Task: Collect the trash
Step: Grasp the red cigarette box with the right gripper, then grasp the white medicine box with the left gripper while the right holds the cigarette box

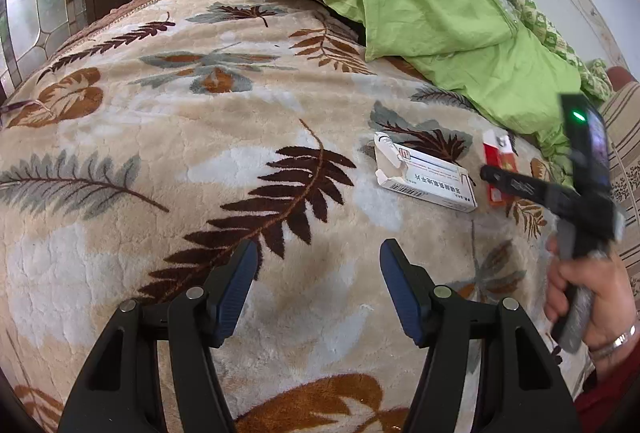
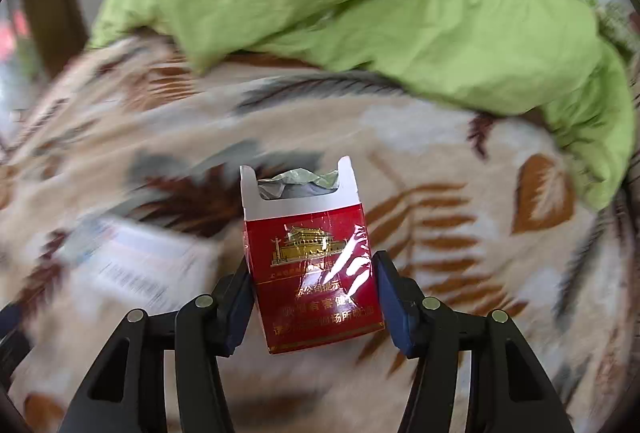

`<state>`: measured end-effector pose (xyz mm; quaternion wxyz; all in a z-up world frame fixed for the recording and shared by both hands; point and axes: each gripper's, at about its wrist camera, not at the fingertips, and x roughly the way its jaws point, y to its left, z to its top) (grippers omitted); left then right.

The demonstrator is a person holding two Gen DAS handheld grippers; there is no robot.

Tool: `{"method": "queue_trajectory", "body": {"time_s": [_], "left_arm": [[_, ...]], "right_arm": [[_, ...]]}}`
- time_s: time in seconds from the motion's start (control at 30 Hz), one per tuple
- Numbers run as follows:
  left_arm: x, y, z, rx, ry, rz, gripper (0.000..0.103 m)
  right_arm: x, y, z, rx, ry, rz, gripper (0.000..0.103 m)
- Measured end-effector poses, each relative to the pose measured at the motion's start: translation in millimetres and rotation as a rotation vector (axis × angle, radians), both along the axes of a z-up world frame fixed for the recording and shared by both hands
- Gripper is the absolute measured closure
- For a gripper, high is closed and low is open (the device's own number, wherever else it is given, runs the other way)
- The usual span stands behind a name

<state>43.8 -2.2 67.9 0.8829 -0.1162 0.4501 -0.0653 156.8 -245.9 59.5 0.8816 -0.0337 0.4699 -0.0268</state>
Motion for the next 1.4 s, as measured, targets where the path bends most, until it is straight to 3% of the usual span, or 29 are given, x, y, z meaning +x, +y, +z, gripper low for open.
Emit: {"method": "queue_trajectory", "body": {"time_s": [0.1, 0.23, 0.37, 0.47, 0.57, 0.67, 0.73, 0.83, 0.9, 1.1, 1.17, 1.23, 1.3, 1.4], "left_arm": [[0.4, 7.4, 3.1, -0.007, -0.005, 0.012, 0.040], [2.8, 19.2, 5.9, -0.027, -0.006, 0.044, 0.040], [0.6, 34.7, 12.0, -0.052, -0.020, 0.098, 0.040], [-3.1, 46.0, 16.8, -0.072, -0.028, 0.134, 0.040], [-7.2, 53.7, 18.8, -0.096, -0.028, 0.141, 0.040], [-8.5, 46.8, 16.2, -0.126, -0.014, 0.100, 0.040], [-4.5, 28.4, 14.4, -0.104, -0.010, 0.037, 0.039], [1.6, -2.7, 5.9, -0.047, 0.009, -0.042, 0.021], [4.8, -16.3, -2.2, -0.006, 0.019, -0.032, 0.017], [22.8, -42.5, -17.7, 0.159, 0.040, 0.003, 0.017], [28.1, -41.4, -21.9, 0.166, 0.052, 0.007, 0.017], [31.5, -37.3, -23.5, 0.135, 0.054, -0.001, 0.027], [32.4, -35.7, -21.3, 0.111, 0.044, -0.019, 0.050], [27.9, -35.3, -16.0, 0.121, 0.016, -0.025, 0.066]], "right_arm": [[19.2, 9.0, -8.8, -0.039, 0.007, -0.046, 0.044], [13.9, 32.8, -12.5, -0.037, 0.007, 0.016, 0.044], [-29.5, 65.3, -4.6, 0.079, 0.049, 0.164, 0.045], [-73.8, 85.5, -4.4, 0.229, 0.119, 0.232, 0.045], [-114.8, 93.8, -2.9, 0.408, 0.155, 0.247, 0.045], [-148.4, 81.9, 10.0, 0.482, 0.076, 0.151, 0.045], [-165.8, 68.3, 21.8, 0.471, -0.005, 0.069, 0.045], [-194.4, 47.6, 34.9, 0.472, -0.112, -0.050, 0.045], [-209.1, 39.8, 38.6, 0.471, -0.162, -0.107, 0.045], [-216.7, 35.1, 24.9, 0.469, -0.163, -0.157, 0.045], [-214.0, 38.0, 23.2, 0.474, -0.162, -0.142, 0.045], [-209.2, 42.4, 22.3, 0.462, -0.168, -0.135, 0.045], [-206.2, 43.3, 21.7, 0.468, -0.168, -0.126, 0.045], [-208.7, 41.3, 21.6, 0.472, -0.176, -0.138, 0.045]]}}
